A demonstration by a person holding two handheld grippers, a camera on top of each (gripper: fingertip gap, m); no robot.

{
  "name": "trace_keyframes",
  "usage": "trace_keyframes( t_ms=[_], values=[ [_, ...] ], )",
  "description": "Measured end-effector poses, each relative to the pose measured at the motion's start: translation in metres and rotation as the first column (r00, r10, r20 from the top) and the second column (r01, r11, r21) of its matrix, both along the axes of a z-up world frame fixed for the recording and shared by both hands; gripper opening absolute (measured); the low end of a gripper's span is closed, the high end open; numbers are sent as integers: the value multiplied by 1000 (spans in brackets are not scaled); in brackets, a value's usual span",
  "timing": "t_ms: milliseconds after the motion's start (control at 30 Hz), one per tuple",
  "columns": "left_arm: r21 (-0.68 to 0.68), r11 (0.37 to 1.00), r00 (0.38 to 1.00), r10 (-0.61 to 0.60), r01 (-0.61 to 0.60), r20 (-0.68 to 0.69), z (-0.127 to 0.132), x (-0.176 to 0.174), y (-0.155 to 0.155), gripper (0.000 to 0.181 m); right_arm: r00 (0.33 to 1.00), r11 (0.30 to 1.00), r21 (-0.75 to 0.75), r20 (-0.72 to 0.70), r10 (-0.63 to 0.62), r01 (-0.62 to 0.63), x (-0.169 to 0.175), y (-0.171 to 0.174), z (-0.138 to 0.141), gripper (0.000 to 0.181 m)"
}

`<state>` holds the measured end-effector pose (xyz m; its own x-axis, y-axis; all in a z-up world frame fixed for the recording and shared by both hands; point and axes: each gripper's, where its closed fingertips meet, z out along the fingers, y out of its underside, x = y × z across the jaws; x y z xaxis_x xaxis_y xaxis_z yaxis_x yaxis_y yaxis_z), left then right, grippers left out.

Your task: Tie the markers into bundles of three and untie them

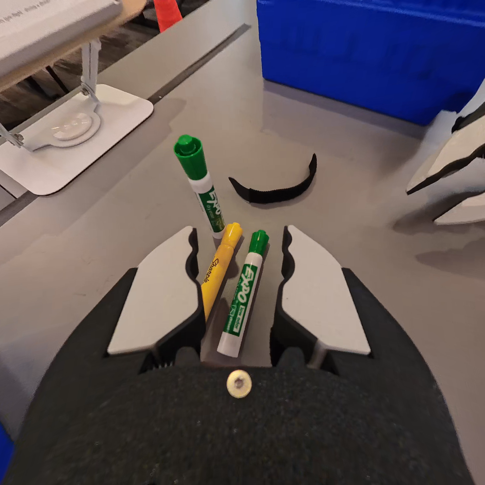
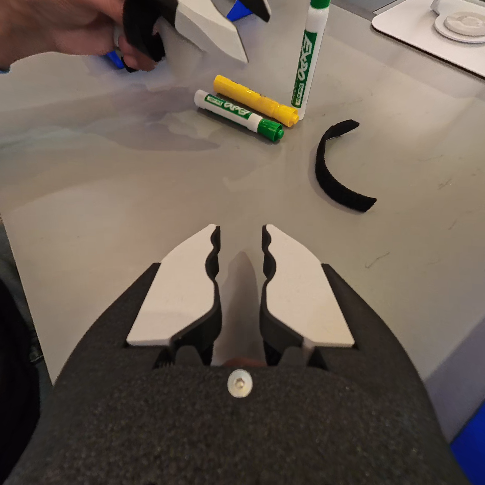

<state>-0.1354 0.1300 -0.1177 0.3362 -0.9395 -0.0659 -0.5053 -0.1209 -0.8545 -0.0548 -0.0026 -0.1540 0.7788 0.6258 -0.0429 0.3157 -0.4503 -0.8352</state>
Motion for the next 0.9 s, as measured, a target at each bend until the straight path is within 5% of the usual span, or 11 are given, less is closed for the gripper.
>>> trace_keyframes(
  t_ms=[533, 667, 900],
  values=[
    [-72, 994, 993, 82, -77, 79, -3, -4, 3, 65, 1000, 1000, 4, 1, -1, 1, 0, 0, 0, 30],
    [-111, 994, 986, -19, 1, -164, -29, -20, -10, 59, 1000, 1000, 5, -1, 2, -2, -1, 0, 1, 30],
    [-66, 990, 820, -139, 123, -554, -56, -39, -2, 67, 1000, 1000, 1, 7, 15, -15, -5, -1, -1, 30]
  ],
)
